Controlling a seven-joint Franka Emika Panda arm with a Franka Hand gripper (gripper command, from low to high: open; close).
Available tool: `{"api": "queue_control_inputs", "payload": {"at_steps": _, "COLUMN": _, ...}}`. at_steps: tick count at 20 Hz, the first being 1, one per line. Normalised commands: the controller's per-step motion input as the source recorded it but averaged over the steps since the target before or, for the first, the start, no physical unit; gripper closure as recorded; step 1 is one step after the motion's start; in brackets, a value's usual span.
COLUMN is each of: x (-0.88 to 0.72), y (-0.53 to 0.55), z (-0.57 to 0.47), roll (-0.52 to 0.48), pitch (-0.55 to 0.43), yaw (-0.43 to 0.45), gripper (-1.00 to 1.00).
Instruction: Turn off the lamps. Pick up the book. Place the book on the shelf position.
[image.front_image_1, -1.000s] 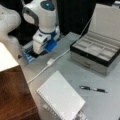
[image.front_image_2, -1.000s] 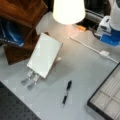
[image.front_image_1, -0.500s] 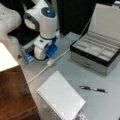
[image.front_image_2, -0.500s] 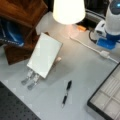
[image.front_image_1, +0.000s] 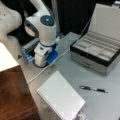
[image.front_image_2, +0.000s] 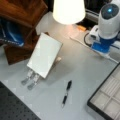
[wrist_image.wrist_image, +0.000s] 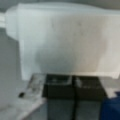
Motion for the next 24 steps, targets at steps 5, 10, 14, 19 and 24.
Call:
{"api": "queue_control_inputs", "payload": {"at_steps": 5, "x": -1.00, "y": -0.20, "z": -0.38, "roll": 0.107, "pitch": -0.693, "yaw": -0.057, "gripper": 1.00}}
{"api": "queue_control_inputs", "payload": {"at_steps": 10, "x": -1.00, "y": -0.17, "z": -0.31, "roll": 0.079, "pitch": -0.663, "yaw": -0.049, "gripper": 1.00}}
{"api": "queue_control_inputs", "payload": {"at_steps": 14, "x": -1.00, "y": -0.20, "z": -0.32, "roll": 0.074, "pitch": -0.653, "yaw": -0.045, "gripper": 1.00}}
{"api": "queue_control_inputs", "payload": {"at_steps": 19, "x": -1.00, "y": -0.23, "z": -0.40, "roll": 0.084, "pitch": -0.665, "yaw": -0.035, "gripper": 1.00}}
{"api": "queue_control_inputs", "payload": {"at_steps": 24, "x": -1.00, "y": -0.24, "z": -0.51, "roll": 0.090, "pitch": -0.690, "yaw": -0.024, "gripper": 1.00}}
